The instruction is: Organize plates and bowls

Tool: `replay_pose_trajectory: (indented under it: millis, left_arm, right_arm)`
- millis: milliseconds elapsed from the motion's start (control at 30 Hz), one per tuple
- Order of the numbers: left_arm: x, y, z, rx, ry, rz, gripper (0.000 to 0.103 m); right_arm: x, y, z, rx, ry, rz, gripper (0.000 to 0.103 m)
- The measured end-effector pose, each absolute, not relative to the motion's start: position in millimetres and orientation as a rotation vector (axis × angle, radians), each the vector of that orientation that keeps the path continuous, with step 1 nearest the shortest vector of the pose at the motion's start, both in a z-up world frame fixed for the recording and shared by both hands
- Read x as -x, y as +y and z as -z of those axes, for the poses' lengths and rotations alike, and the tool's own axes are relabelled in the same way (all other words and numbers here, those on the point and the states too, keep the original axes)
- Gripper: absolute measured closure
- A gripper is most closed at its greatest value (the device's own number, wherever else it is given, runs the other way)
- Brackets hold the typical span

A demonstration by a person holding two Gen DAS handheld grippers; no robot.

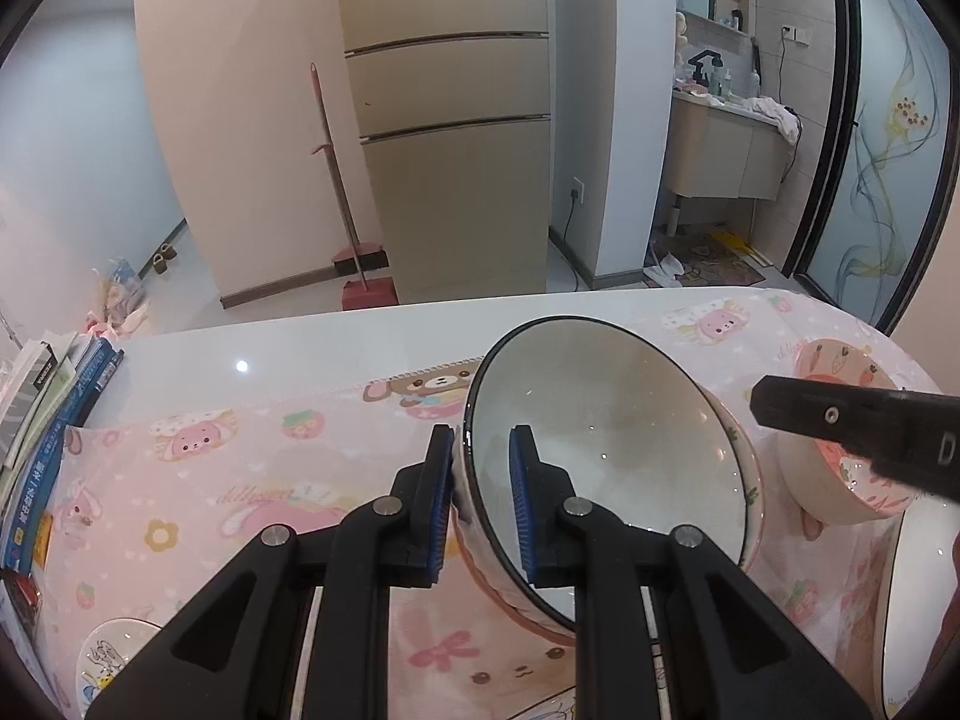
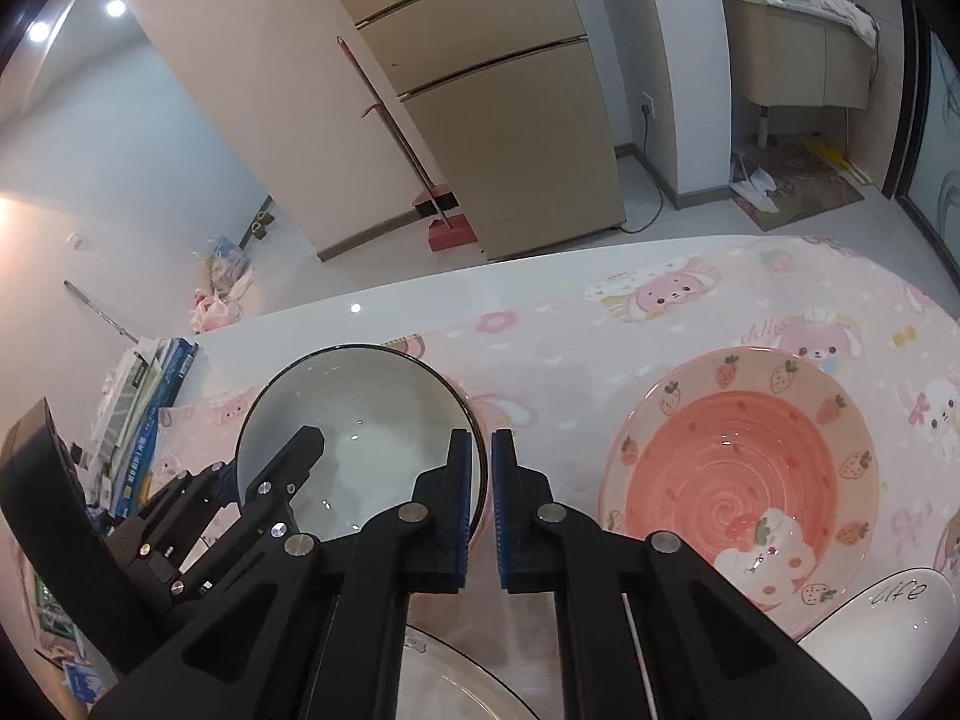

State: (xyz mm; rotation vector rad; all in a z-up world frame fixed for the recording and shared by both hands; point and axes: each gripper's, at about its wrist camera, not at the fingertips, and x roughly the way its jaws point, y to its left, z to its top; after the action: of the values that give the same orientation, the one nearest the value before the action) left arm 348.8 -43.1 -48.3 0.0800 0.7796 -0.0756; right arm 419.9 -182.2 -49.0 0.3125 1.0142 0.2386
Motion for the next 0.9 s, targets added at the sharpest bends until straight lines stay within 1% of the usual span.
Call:
replay_pose_trajectory:
  millis: [67,133,167,200,300,333,367,400,433,467,500,600,900]
  left_arm:
    - [-347.9,-41.1,46.0,-0.071,0.763,0.075,0.087]
    - [-344.7,-41.3,39.2,-0.070,0.732,0.073,0.080]
    - [-344.1,-42.0,35.8,-0.073,0.728,0.078,0.065]
    - [-343.2,-41.8,33.4,-0.073,0.724,0.083,0.058]
    - [-343.8,-39.4,30.1,-0.054,0.716,0.074,0.058]
    - [-345.7,-38.4,30.2,-0.050,0.720,0.068,0.060]
    - [-346.5,-36.7,30.9,-0.046,0.720,0.055,0.067]
    - [-347.4,-34.7,31.9,-0.040,0.721,0.038,0.082]
    - [-348.9,-31.8,33.7,-0.026,0.730,0.034,0.084]
    - [-350.5,-28.8,35.8,0.006,0.749,0.064,0.093]
    - [-352.2,-26.1,37.7,0.038,0.762,0.091,0.096]
    - [-353.8,-25.1,42.1,0.047,0.780,0.097,0.096]
    - [-353.0,-26.3,39.7,0.049,0.790,0.099,0.096]
  right_arm:
    - [-420.6,-187.4,48.2,-0.320,1.015,-0.261,0.095]
    - [-420.6,-188.8,45.8,-0.308,1.008,-0.256,0.095]
    - [-419.9,-189.5,45.9,-0.307,1.008,-0.254,0.095]
    - [-420.0,-189.6,46.4,-0.306,1.009,-0.257,0.095]
    - [-419.1,-186.1,47.7,-0.296,1.017,-0.270,0.095]
    - [-419.1,-184.3,48.1,-0.289,1.019,-0.272,0.094]
    - [-419.0,-183.9,48.5,-0.284,1.020,-0.272,0.092]
    - [-419.2,-182.4,49.4,-0.276,1.018,-0.270,0.086]
    - [-419.3,-181.7,50.1,-0.272,1.016,-0.266,0.082]
    - [-419.1,-181.4,50.7,-0.271,1.013,-0.261,0.082]
    - [-419.0,-180.9,51.4,-0.267,1.003,-0.250,0.082]
    - [-419.4,-179.7,53.3,-0.247,0.986,-0.232,0.082]
    - [-421.6,-184.3,55.4,-0.287,1.018,-0.252,0.082]
